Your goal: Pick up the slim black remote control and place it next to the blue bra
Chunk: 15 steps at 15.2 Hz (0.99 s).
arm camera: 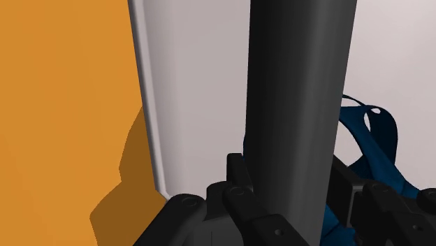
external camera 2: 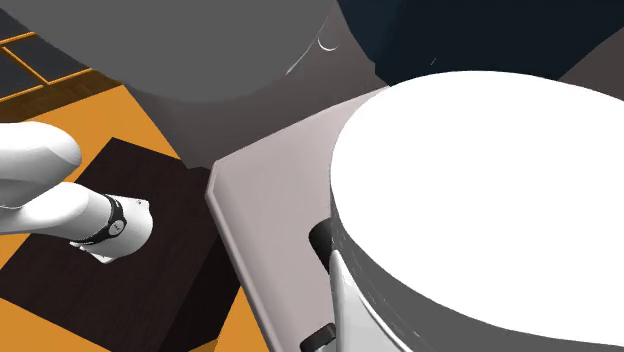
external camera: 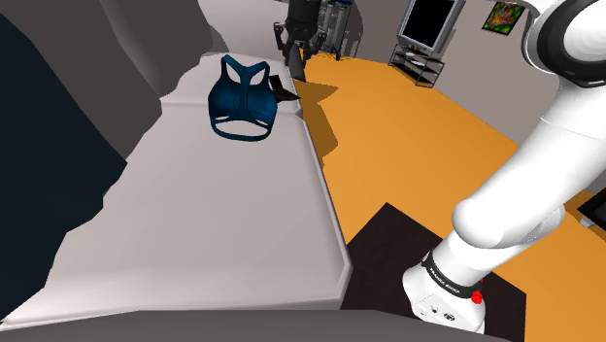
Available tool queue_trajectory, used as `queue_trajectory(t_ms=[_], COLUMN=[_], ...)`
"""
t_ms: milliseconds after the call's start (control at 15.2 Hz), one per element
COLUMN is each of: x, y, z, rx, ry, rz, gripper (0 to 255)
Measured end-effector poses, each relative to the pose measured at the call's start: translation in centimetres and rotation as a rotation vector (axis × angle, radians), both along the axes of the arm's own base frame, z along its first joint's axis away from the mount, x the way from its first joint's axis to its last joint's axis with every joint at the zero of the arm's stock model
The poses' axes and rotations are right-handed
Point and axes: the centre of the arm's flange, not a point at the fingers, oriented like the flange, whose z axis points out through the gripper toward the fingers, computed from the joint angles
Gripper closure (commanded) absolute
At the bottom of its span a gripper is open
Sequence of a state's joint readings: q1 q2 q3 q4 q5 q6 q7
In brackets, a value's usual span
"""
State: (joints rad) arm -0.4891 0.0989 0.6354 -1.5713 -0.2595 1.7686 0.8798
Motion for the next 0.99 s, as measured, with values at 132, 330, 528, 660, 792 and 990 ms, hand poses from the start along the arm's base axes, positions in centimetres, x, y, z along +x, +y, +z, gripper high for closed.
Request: queue_trajectory(t_ms=[132,330,528,660,792,990], x=[0.2,0.1,0.2,0.2,0.1,0.2], y=[0.1,0.1,0.1,0.0,0.1,0.2], z=[-0.9,-2.5,-4.3,-5.3,-6.2,-7.9], rx=[0.0,0.0,0.0,0.0,0.0,0.0], ry=[0.0,0.0,0.0,0.0,0.0,0.0], rz=[0.0,0.0,0.0,0.0,0.0,0.0], gripper=[255,255,255,255,255,255])
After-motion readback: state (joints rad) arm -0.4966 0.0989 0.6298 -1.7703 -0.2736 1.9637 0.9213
